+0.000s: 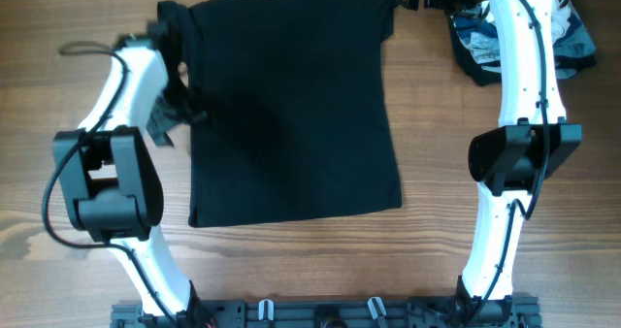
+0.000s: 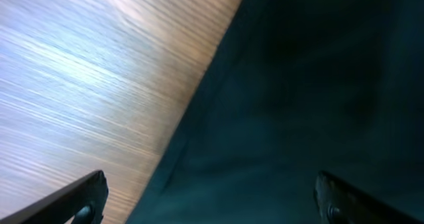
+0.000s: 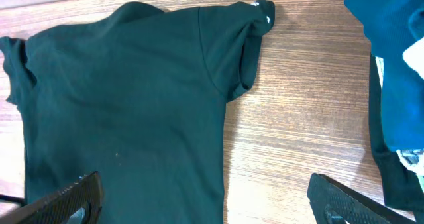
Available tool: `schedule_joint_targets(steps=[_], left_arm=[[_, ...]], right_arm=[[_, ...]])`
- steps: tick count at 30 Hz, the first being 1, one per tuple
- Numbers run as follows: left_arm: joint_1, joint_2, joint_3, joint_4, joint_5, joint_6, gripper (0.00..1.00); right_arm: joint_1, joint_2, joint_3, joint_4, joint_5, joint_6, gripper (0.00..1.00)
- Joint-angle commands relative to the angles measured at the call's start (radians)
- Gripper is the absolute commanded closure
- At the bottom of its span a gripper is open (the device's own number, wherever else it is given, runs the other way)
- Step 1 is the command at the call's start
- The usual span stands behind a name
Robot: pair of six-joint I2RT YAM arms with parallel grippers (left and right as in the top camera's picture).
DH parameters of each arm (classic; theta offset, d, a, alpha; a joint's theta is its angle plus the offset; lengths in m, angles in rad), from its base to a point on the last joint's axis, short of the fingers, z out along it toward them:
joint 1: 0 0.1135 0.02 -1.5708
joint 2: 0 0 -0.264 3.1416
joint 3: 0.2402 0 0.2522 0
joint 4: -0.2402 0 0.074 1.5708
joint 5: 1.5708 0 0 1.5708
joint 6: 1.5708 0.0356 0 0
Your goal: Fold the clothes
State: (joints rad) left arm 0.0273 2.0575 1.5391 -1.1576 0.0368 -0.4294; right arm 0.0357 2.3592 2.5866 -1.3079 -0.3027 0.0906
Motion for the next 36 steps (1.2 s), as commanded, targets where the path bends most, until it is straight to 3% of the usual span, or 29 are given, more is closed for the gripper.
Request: schedule_joint_targets(steps=[1, 6, 11, 13, 18, 27, 30, 36], left_arm=[[-0.037, 0.008, -0.151, 0.106, 0.069, -0.055, 0.00], [-0.072, 0.008, -0.268, 0.243, 0.084, -0.054, 0.00], [-0.025, 0.008, -0.459, 0.465, -0.215, -0.054, 0.00], [0.039, 0.008, -0.524, 0.592, -0.314, -0.054, 0.00], [0.203, 0.008, -0.544, 0.764, -0.330, -0.044, 0.00], [0.410, 0.004, -0.526, 1.311, -0.314, 0.301, 0.00], [0.400, -0.026, -0.454, 1.279, -0.306, 0.329, 0.00], [0.319, -0.288, -0.345, 0.924, -0.067, 0.310, 0.00]], right_arm=[[0.000, 0.024, -0.026, 0.028, 0.004, 0.014, 0.00], [0.001, 0.024, -0.027, 0.033, 0.003, 0.014, 0.00], [0.000, 0.024, -0.027, 0.032, 0.004, 0.014, 0.00], [0.000, 0.024, -0.027, 0.033, 0.004, 0.013, 0.00], [0.000, 0.024, -0.027, 0.034, 0.015, 0.013, 0.00], [0.000, 0.024, -0.027, 0.063, 0.018, 0.014, 0.00], [0.000, 0.024, -0.027, 0.061, 0.018, 0.013, 0.00], [0.001, 0.024, -0.027, 0.061, 0.014, 0.014, 0.00]])
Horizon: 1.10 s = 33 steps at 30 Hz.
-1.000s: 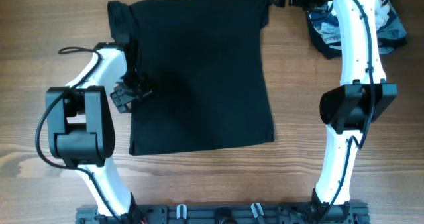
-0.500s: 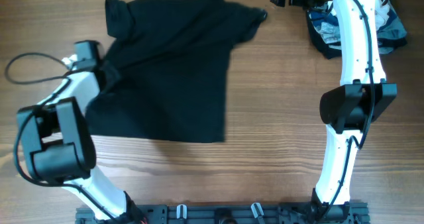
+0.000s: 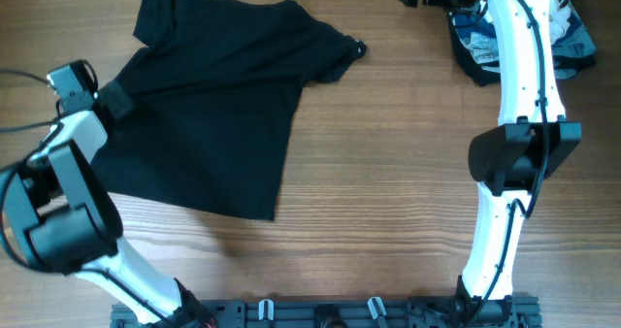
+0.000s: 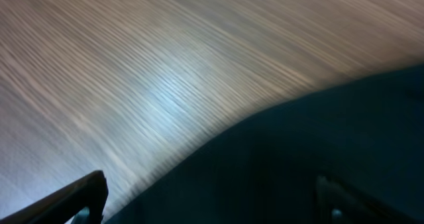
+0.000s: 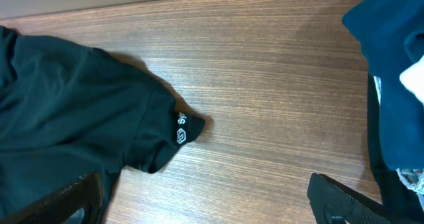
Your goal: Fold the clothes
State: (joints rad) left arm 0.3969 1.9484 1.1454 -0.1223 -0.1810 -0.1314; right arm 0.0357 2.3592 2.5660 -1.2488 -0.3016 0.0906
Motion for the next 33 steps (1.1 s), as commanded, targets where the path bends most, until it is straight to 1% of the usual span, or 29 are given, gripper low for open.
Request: schedule_joint_targets(steps=[1, 3, 4, 5, 8, 12, 14, 16, 17, 19, 20, 21, 24, 27, 29, 30, 31, 33], left_arm=[[-0.077, -0.238, 0.049, -0.195, 0.212, -0.023, 0.00], [-0.135, -0.313, 0.048, -0.359, 0.314, -0.095, 0.00], [-0.190, -0.340, 0.048, -0.447, 0.366, -0.136, 0.00], [-0.242, -0.345, 0.048, -0.513, 0.403, -0.143, 0.00], [-0.424, -0.331, 0.048, -0.653, 0.378, -0.134, 0.00], [-0.665, -0.283, 0.048, -0.752, 0.280, -0.135, 0.00], [-0.717, -0.254, 0.043, -0.791, 0.262, -0.165, 0.00], [-0.761, -0.218, 0.029, -0.796, 0.281, -0.191, 0.00], [-0.793, -0.198, 0.016, -0.794, 0.281, -0.174, 0.00], [-0.855, -0.174, -0.020, -0.787, 0.279, -0.101, 0.00], [-0.883, -0.164, -0.041, -0.787, 0.259, -0.092, 0.01], [-0.907, -0.155, -0.066, -0.784, 0.242, -0.095, 0.04], [-0.925, -0.148, -0.148, -0.739, 0.243, -0.173, 0.07], [-0.924, -0.148, -0.220, -0.703, 0.243, -0.219, 0.13], [-0.924, -0.147, -0.256, -0.695, 0.238, -0.272, 0.20], [-0.924, -0.147, -0.270, -0.693, 0.239, -0.302, 0.27], [-0.924, -0.147, -0.284, -0.694, 0.240, -0.338, 0.40], [-0.924, -0.147, -0.311, -0.703, 0.250, -0.417, 0.59]], right_arm=[[0.003, 0.024, -0.006, 0.002, 0.013, 0.015, 0.00], [0.006, 0.024, -0.006, 0.003, 0.013, 0.015, 0.00], [0.007, 0.024, -0.006, 0.007, 0.013, 0.017, 0.00], [0.007, 0.024, -0.006, 0.009, 0.013, 0.017, 0.00], [0.007, 0.026, -0.006, 0.014, 0.013, 0.017, 0.00], [0.007, 0.026, -0.006, 0.009, 0.013, 0.016, 0.00], [0.007, 0.026, -0.006, 0.009, 0.013, 0.016, 0.00], [0.007, 0.026, -0.006, 0.010, 0.013, 0.016, 0.00], [0.007, 0.026, -0.006, 0.010, 0.013, 0.016, 0.00], [0.007, 0.026, -0.007, 0.010, 0.013, 0.016, 0.00], [0.007, 0.026, -0.006, 0.010, 0.013, 0.016, 0.00], [0.007, 0.026, -0.006, 0.010, 0.013, 0.014, 0.00], [0.007, 0.026, -0.006, 0.010, 0.013, 0.014, 0.00], [0.007, 0.026, -0.006, 0.013, 0.013, 0.014, 0.00], [0.007, 0.026, -0.006, 0.014, 0.013, 0.014, 0.00], [0.007, 0.026, -0.007, 0.014, 0.013, 0.015, 0.00], [0.007, 0.026, -0.006, 0.014, 0.013, 0.016, 0.00], [0.007, 0.026, -0.006, 0.014, 0.013, 0.017, 0.00]])
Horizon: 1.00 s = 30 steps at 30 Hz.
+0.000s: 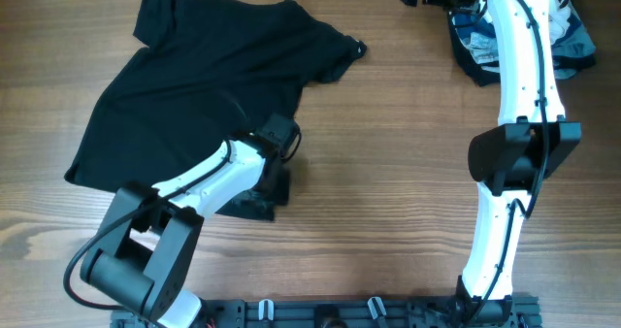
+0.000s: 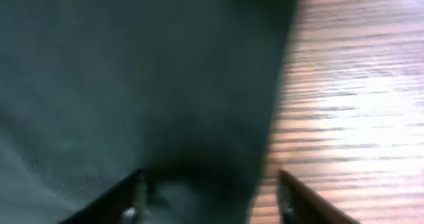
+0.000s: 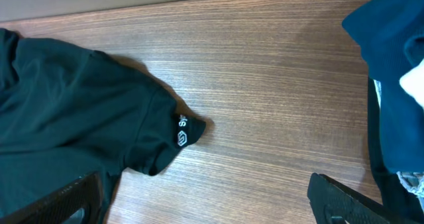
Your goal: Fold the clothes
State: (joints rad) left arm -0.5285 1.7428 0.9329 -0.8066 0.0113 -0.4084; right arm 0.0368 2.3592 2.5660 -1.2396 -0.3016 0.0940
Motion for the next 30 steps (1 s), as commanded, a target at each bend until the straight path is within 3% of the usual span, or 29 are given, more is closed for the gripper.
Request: schedule_joint_targets(steps=[1, 4, 6, 10, 13, 15, 18, 20, 21, 23, 27, 30], left_arm=[[0.001, 0.058, -0.108, -0.029, 0.079, -0.169, 0.65], [0.001, 0.058, -0.111, -0.059, 0.188, -0.184, 0.73], [0.001, 0.058, -0.111, -0.092, 0.237, -0.184, 0.96], [0.017, 0.056, -0.111, -0.146, 0.254, -0.239, 0.96], [0.071, 0.027, -0.108, -0.175, 0.254, -0.254, 0.96], [0.115, -0.027, -0.107, -0.201, 0.242, -0.254, 0.96], [0.188, -0.150, -0.107, -0.237, 0.223, -0.251, 0.96], [0.232, -0.241, -0.107, -0.246, 0.211, -0.251, 0.96], [0.245, -0.277, -0.107, -0.246, 0.196, -0.251, 0.96], [0.266, -0.351, -0.107, -0.246, 0.150, -0.251, 0.96], [0.271, -0.375, -0.107, -0.245, 0.111, -0.251, 0.96], [0.272, -0.375, -0.107, -0.241, 0.103, -0.251, 0.96]], right_arm=[[0.006, 0.026, -0.006, 0.005, 0.013, 0.013, 0.00], [0.006, 0.026, -0.007, 0.005, 0.013, 0.013, 0.00], [0.008, 0.027, -0.012, 0.006, 0.013, 0.013, 0.00], [0.030, 0.028, -0.140, 0.084, 0.006, 0.014, 0.01], [0.053, 0.028, -0.288, 0.189, -0.047, 0.014, 0.08], [0.066, 0.028, -0.371, 0.248, -0.052, 0.014, 0.16], [0.080, 0.031, -0.455, 0.327, -0.074, 0.057, 0.36], [0.090, 0.031, -0.508, 0.394, -0.083, 0.108, 0.56], [0.098, 0.031, -0.539, 0.429, -0.099, 0.126, 0.59], [0.115, 0.034, -0.595, 0.492, -0.119, 0.159, 0.59], [0.157, 0.041, -0.657, 0.593, -0.118, 0.199, 0.27], [0.177, 0.064, -0.666, 0.641, -0.115, 0.243, 0.24]])
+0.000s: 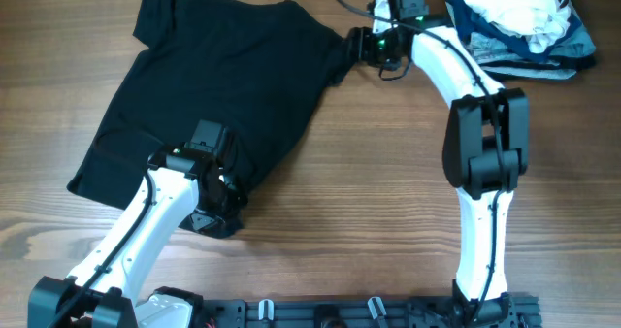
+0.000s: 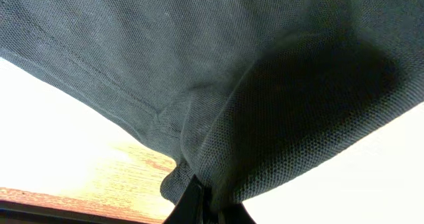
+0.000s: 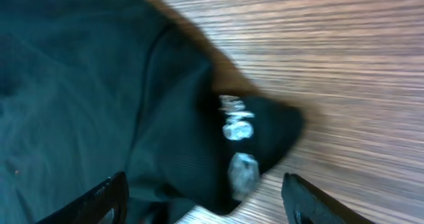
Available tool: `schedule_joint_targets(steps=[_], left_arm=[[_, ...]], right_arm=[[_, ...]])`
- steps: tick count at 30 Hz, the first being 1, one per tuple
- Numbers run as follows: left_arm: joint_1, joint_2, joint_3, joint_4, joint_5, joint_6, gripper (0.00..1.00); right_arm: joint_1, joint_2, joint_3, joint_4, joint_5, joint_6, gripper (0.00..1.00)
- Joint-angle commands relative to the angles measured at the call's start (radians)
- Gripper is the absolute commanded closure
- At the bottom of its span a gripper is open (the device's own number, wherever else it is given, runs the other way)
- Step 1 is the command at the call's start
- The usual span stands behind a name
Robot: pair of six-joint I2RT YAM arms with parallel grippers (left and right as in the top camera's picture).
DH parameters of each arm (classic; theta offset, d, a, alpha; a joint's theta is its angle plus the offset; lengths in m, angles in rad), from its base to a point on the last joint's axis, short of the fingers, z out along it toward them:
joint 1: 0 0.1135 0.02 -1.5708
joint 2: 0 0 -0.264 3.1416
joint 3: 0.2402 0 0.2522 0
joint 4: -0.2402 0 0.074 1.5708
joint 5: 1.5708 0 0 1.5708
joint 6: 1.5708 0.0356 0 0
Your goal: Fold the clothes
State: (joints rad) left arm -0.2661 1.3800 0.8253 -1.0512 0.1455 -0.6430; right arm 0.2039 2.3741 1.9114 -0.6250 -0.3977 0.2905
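A black T-shirt [image 1: 213, 66] lies skewed across the back left of the table. My left gripper [image 1: 223, 194] is at the shirt's lower hem corner and is shut on a bunch of the fabric [image 2: 265, 91]; in the left wrist view the left gripper [image 2: 207, 207] pinches cloth that hangs up and away from it. My right gripper [image 1: 367, 47] is at the right sleeve. There the right gripper [image 3: 205, 197] stands open, with the sleeve end and its white logo [image 3: 237, 128] between the fingers [image 3: 109, 192].
A pile of white, blue and grey clothes [image 1: 519, 17] lies at the back right corner. Bare wooden table [image 1: 388, 192] stretches from the shirt to the right and to the front edge.
My left gripper was open around the shirt's lower right hem; now it is shut on it, a little further left. The right arm has moved from the back by the pile to the sleeve.
The shirt first lay square in the middle, my left gripper at its left edge, my right at the back. Then it lay shifted left and turned. My left gripper stood at the lower hem, open, and now grips it, with my right at the sleeve.
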Motion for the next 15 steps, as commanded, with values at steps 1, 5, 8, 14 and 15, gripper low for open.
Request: schedule_joint_targets(steps=[1, 5, 8, 14, 15], left_arm=[[0.009, -0.012, 0.000, 0.007, -0.033, -0.016, 0.96], [0.009, -0.012, 0.000, 0.011, -0.055, -0.016, 0.96], [0.009, -0.012, 0.000, 0.011, -0.070, -0.016, 0.96], [0.115, -0.013, 0.107, 0.037, -0.097, 0.042, 0.96], [0.147, -0.013, 0.169, 0.037, -0.114, 0.072, 0.96]], right_arm=[[0.013, 0.069, -0.012, 0.031, -0.023, 0.065, 0.24], [0.012, 0.092, -0.017, 0.018, 0.113, 0.097, 0.46], [0.006, 0.091, -0.018, 0.009, 0.261, 0.121, 0.81], [-0.077, -0.074, 0.076, -0.098, 0.206, 0.019, 0.96], [-0.093, -0.149, 0.092, -0.114, 0.207, -0.014, 0.96]])
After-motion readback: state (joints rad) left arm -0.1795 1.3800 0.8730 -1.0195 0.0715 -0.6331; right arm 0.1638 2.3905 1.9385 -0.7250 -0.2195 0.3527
